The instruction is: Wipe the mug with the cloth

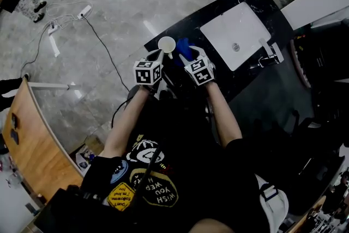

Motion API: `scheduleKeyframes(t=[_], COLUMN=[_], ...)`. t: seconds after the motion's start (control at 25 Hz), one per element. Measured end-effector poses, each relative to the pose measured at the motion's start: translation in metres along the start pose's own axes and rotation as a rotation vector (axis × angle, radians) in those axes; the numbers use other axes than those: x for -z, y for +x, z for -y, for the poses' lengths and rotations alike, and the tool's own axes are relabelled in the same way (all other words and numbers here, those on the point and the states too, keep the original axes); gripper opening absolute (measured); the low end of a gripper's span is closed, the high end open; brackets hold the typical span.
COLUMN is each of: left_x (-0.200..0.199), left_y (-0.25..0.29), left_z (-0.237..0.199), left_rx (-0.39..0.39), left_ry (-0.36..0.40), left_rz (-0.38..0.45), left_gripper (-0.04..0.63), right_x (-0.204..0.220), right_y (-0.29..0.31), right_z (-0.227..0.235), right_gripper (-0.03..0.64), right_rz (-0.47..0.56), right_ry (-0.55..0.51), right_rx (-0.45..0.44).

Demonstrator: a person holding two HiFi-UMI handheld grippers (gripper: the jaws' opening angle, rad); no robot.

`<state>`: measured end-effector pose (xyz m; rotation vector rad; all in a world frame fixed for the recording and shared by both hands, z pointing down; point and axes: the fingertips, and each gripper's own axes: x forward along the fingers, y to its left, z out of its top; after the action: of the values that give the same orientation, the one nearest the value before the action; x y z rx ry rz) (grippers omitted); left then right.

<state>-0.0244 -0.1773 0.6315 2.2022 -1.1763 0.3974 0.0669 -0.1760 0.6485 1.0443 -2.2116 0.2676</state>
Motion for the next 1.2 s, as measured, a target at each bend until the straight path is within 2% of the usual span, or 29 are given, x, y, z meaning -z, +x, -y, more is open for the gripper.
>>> scheduleKeyframes(t=[0.08, 0.16, 0.36, 0.6, 0.68, 0.8, 0.88, 0.96, 1.04, 1.2], left_x=[0.000, 0.001, 0.001, 0.001, 0.001, 0.000, 0.000, 0.000, 0.000, 0.001], left_y=[0.000, 0.000, 0.002, 0.000, 0.000, 0.000, 0.000, -0.001, 0.000, 0.001], left_z=[0.000, 0.000, 0.001, -0.002, -0.001, -0.001, -0.002, -0.002, -0.001, 0.001], left_rx=[-0.004, -0.005, -0.002, -0.009, -0.007, -0.005, -0.007, -0.008, -0.005, 0.002], left_ry=[-0.003, -0.003, 0.002, -0.013, -0.011, -0.012, -0.008, -0.007, -0.008, -0.005], left_rz=[0.002, 0.001, -0.003, 0.018, 0.017, 0.019, 0.020, 0.020, 0.020, 0.015], left_gripper=[0.003, 0.003, 0.003, 0.003, 0.003, 0.003, 0.003, 0.003, 0.003, 0.003], right_x=[-0.023, -0.031, -0.010, 0.017, 0.016, -0.013, -0.029, -0.032, -0.024, 0.001], right_y=[-0.003, 0.002, 0.013, 0.003, -0.001, -0.010, -0.012, -0.005, 0.004, 0.008], right_z=[0.024, 0.030, -0.023, -0.055, -0.042, -0.002, 0.020, 0.029, 0.022, -0.025], right_gripper=[0.167, 0.167, 0.167, 0.166, 0.166, 0.164, 0.164, 0.164, 0.164, 0.163], right_rz=[0.070, 0.076, -0.029, -0.044, -0.019, 0.071, 0.096, 0.082, 0.042, -0.022], right_ry=[0.059, 0.039, -0.150, -0.190, -0.127, -0.006, 0.031, 0.036, 0.006, -0.077], right_rx=[0.081, 0.093, -0.052, -0.194, -0.167, -0.042, 0.031, 0.058, 0.032, -0.123])
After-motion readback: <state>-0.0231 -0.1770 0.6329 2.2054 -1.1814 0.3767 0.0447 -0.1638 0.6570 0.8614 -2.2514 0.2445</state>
